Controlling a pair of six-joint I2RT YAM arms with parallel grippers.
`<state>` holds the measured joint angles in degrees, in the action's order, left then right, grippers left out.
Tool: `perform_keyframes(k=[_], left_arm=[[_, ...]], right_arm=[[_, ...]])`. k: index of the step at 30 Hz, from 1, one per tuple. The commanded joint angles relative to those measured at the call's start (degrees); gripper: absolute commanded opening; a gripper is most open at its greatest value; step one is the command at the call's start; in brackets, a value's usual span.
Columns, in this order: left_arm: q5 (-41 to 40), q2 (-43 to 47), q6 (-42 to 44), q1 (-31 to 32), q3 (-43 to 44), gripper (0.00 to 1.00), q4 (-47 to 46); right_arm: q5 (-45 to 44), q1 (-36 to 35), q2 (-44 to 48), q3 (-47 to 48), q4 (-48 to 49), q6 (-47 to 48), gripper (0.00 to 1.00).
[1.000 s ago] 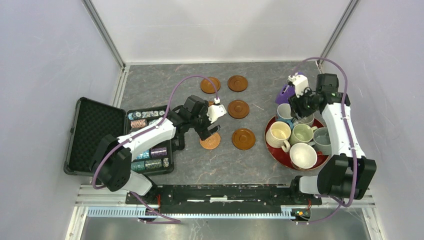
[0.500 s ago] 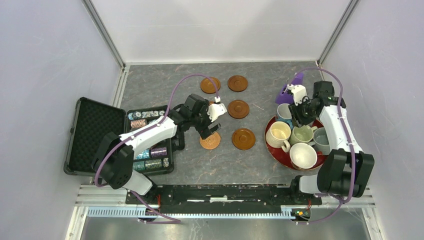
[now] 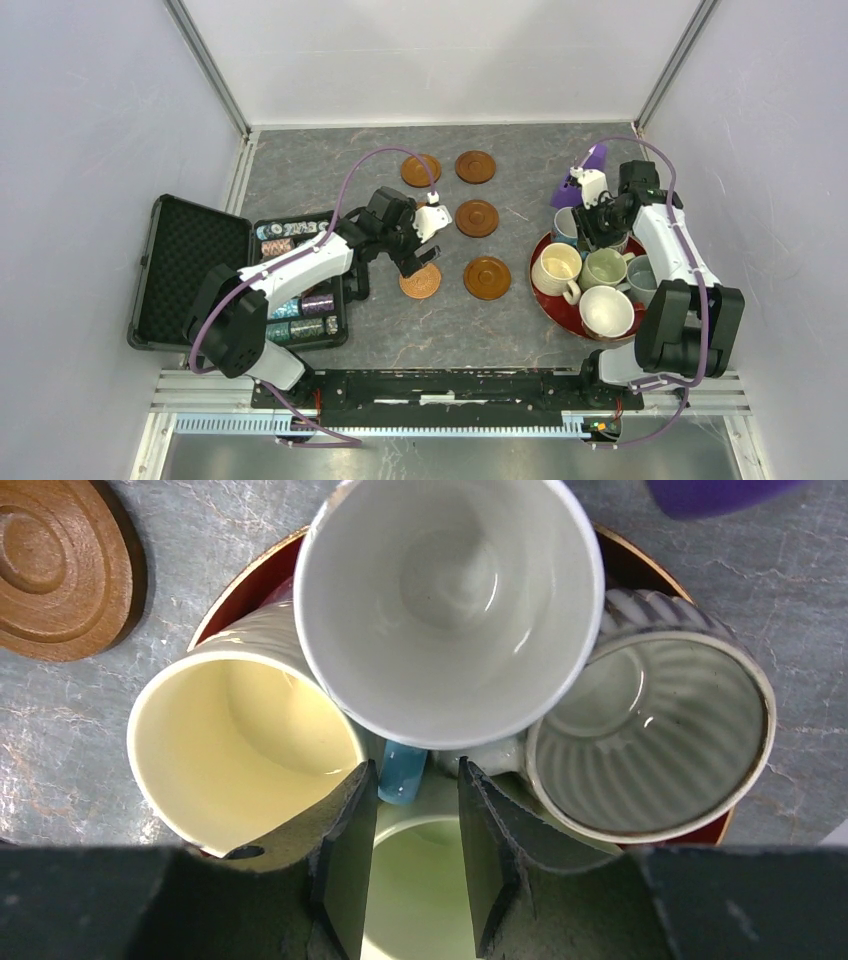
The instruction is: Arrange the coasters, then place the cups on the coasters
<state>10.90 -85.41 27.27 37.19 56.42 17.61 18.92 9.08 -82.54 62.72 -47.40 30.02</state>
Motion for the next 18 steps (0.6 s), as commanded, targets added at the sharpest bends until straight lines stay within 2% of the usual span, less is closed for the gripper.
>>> perform_keyframes(k=[1,13,18], left_arm=[[0.7,0.2,-1.2,-0.5,1.4,0.99,-0.7],[0.9,-0.5,-1.0,-1.0,2.0,0.99,-0.5],[1.1,-0.8,-0.7,-1.1,2.5,0.99,-0.4]], right_arm=[[0.7,-0.9,-0.8,1.0,1.7,-0.8,0.41],[-6.4,-1.5,-1.8,0.8,3.4,-1.9,0.32],[-4.7,-1.7,-1.3,1.3,3.5,-2.5,0.31]])
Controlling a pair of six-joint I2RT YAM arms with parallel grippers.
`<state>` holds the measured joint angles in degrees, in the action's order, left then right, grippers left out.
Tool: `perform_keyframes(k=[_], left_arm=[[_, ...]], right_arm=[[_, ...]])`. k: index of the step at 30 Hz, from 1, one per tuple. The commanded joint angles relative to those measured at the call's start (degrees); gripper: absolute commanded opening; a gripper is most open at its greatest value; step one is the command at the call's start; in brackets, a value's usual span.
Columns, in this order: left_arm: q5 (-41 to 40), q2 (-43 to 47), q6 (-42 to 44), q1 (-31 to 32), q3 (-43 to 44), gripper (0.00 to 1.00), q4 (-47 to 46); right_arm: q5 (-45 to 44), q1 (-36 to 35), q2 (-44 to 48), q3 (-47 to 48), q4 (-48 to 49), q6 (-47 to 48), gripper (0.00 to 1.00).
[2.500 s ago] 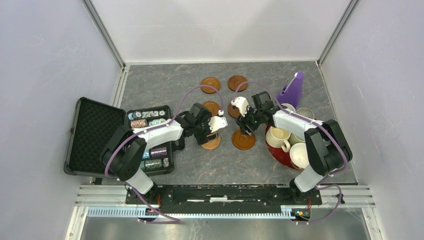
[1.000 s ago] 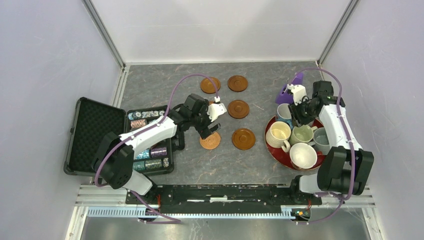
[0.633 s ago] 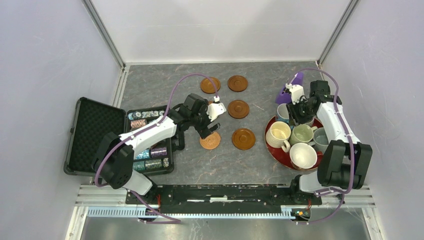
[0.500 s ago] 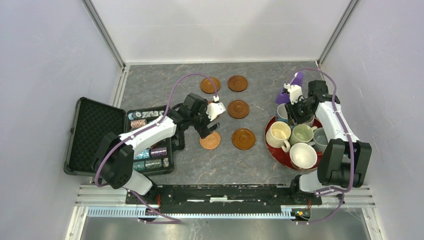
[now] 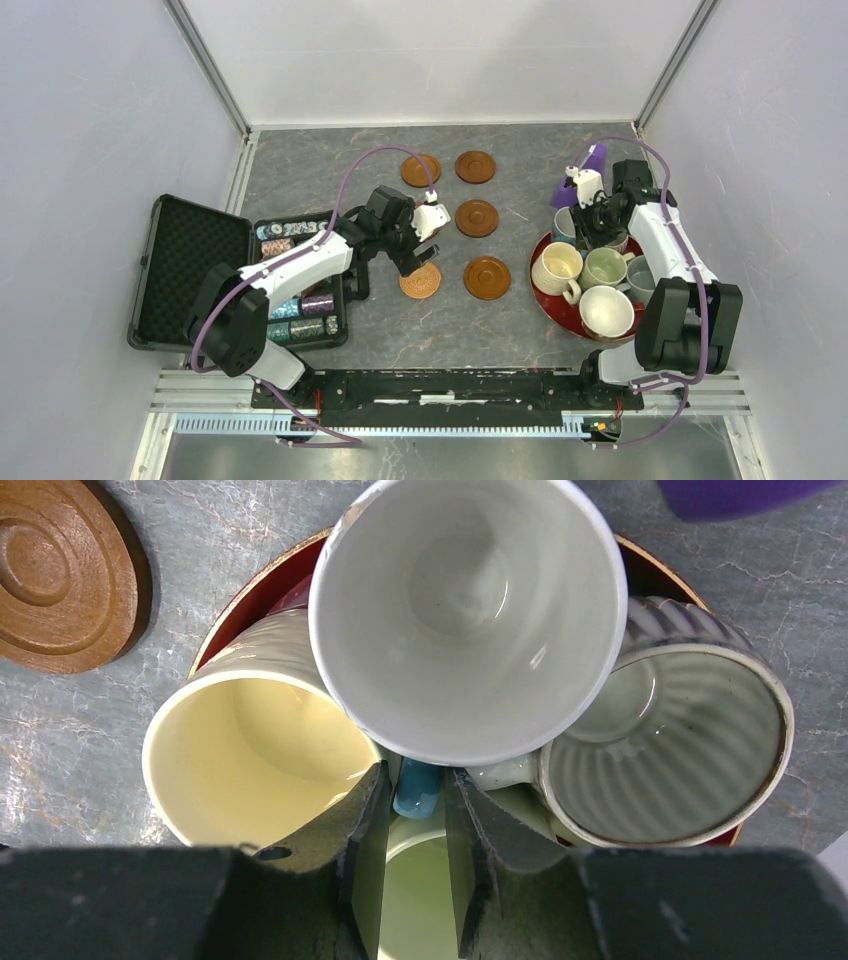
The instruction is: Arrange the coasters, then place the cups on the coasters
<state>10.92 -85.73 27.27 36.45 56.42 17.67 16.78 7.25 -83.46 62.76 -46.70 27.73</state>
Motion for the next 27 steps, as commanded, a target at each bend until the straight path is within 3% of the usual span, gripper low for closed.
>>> perform_keyframes(k=[1,18,27], left_arm=[[1.0,-0.5,-0.7,-0.4,2.5,0.98,-0.4],[1.4,-0.6,-0.9,-0.5,2.5,0.98,-0.4],[1.1,-0.9,-0.9,-0.5,2.6,0.98,-0.2]], right_arm=[[-2.5,0.1,-0.1,1.4,2.7,-0.5,0.31],[-5.4,0.1,-0.7,1.7,4.4,-2.2,0.30],[-5.8,-0.8,0.5,-5.0,9.2,-3.6,0.32]])
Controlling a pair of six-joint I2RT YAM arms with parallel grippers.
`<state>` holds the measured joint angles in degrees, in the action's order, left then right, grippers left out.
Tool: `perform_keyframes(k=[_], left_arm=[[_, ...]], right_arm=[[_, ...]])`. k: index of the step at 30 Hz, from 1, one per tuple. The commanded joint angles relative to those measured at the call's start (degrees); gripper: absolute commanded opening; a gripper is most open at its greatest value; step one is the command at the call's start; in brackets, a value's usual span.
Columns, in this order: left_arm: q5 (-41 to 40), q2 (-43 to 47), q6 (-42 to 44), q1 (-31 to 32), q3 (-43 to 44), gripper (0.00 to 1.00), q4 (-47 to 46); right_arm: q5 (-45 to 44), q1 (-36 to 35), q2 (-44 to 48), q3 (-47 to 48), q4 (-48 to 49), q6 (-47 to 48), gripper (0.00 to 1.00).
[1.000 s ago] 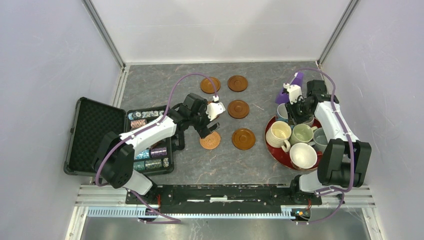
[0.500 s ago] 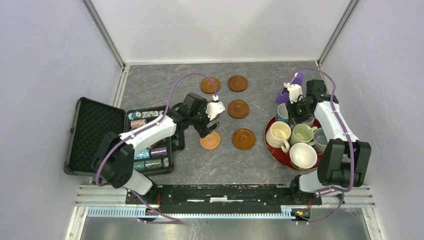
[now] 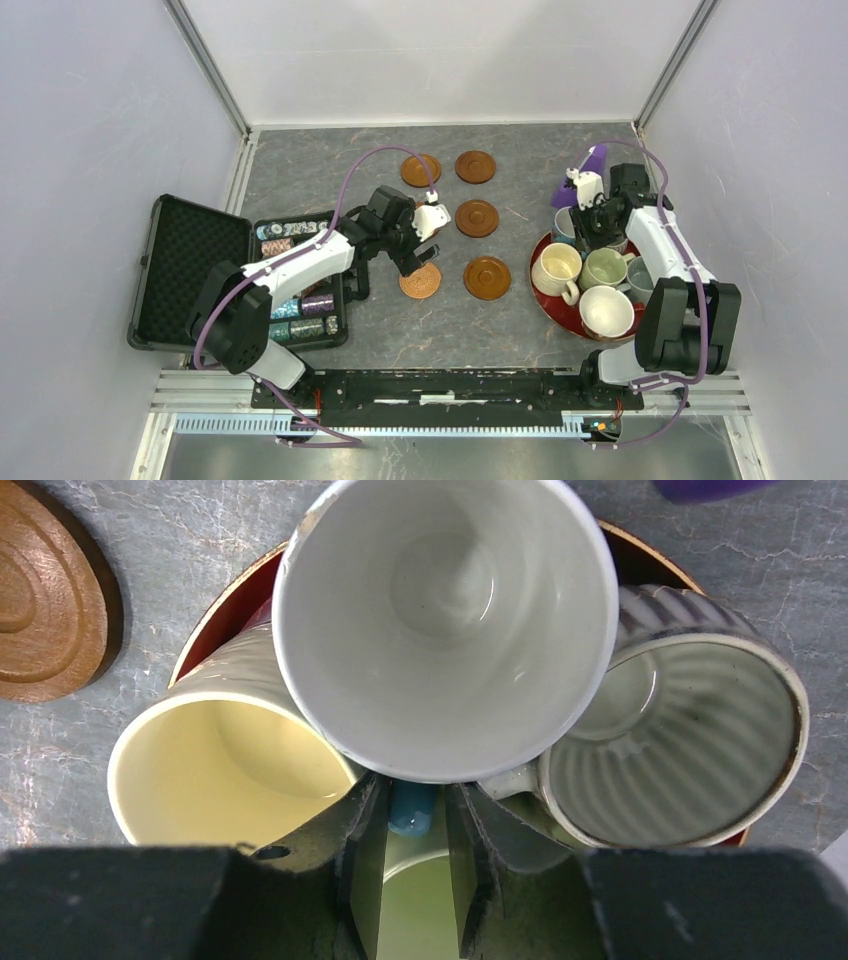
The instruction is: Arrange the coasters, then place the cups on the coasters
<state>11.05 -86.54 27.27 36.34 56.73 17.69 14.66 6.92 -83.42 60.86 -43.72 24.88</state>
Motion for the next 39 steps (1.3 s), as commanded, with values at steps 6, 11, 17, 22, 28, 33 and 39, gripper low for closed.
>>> perform_keyframes(k=[6,11,17,22,28,33,39], left_arm=[[0.7,0.2,-0.3,-0.5,2.4,0.98,0.3],[0.7,0.0,0.0,-0.5,2.7,0.99,0.7],[0.6,0.1,0.4,-0.8,2.8,0.98,0.9],[0.6,0.0,0.3,-0.9,2.8,0.98,0.7],[1.0,-0.6,-0.3,-0.9,3.0,0.98,0.1],[0.9,-0.6,-0.4,-1.0,2.9,0.98,0.0],[0.9,-0.3,-1.0,-1.6,3.2,0.99,-0.3]], right_arm=[[-4.7,-1.8,1.7,-7.5,11.4,-2.5,0.34],[-5.1,-2.2,2.1,-10.8,15.2,-2.6,0.35],[-4.3,-2.2,3.9,-11.3,15.2,-2.5,0.24],[-2.4,-2.2,6.6,-10.8,13.8,-2.5,0.02],[-1.5,-2.0,10.1,-10.0,14.9,-4.4,0.00],[-0.7,-1.6,12.6,-9.5,17.1,-6.4,0.00],[2.6,-1.2,14.2,-7.5,17.7,-7.4,0.00]])
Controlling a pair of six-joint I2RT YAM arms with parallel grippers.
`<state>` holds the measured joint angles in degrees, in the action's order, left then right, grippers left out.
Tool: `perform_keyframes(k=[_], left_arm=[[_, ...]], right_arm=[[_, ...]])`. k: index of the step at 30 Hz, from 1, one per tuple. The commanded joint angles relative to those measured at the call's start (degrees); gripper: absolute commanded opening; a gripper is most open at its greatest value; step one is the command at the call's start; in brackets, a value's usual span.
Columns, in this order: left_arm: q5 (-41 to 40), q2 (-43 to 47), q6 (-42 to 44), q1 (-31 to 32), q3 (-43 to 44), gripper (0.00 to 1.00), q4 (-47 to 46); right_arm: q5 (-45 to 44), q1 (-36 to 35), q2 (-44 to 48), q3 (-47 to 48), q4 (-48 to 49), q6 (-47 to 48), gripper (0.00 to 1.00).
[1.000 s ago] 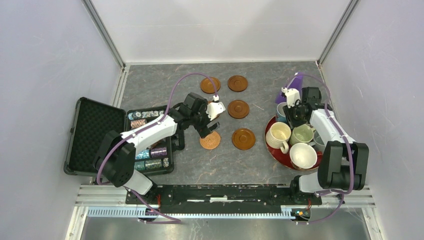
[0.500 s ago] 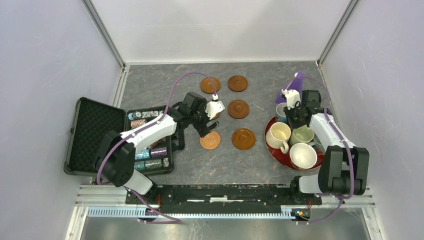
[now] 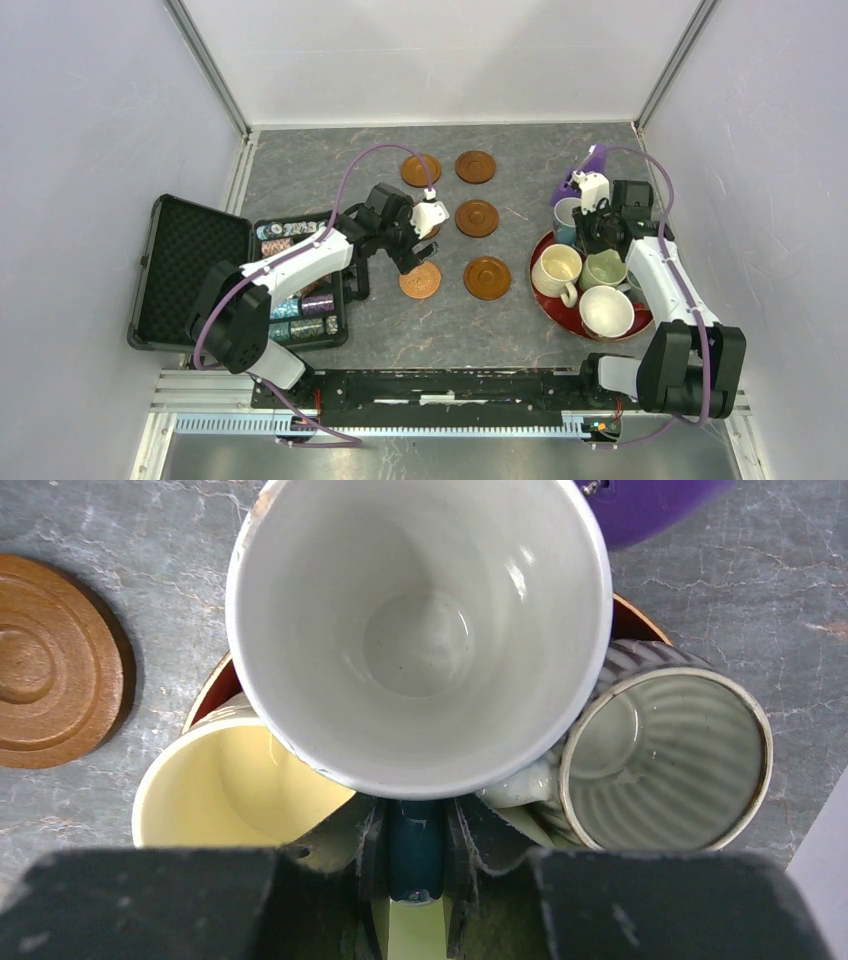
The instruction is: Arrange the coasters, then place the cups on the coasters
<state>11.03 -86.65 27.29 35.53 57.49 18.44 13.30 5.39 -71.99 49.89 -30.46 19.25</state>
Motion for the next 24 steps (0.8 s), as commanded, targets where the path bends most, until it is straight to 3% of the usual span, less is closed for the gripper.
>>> perform_keyframes(k=[1,11,24], left_arm=[[0.9,-0.1,-1.2,-1.0,2.5,0.99,-1.1],[2.0,1.5,-9.4,-5.9,5.3,1.00,-3.0],[-2.4,1.1,-15.5,-14.6,10.5,1.00,-1.4]], right_arm=[[4.8,0.3,2.8,4.0,4.8,-2.0,0.00],[6.5,-2.1,-0.7,13.5,10.7,-9.2,0.00],[-11.2,-19.4,-23.9,36.4,18.2,-22.4,0.00]])
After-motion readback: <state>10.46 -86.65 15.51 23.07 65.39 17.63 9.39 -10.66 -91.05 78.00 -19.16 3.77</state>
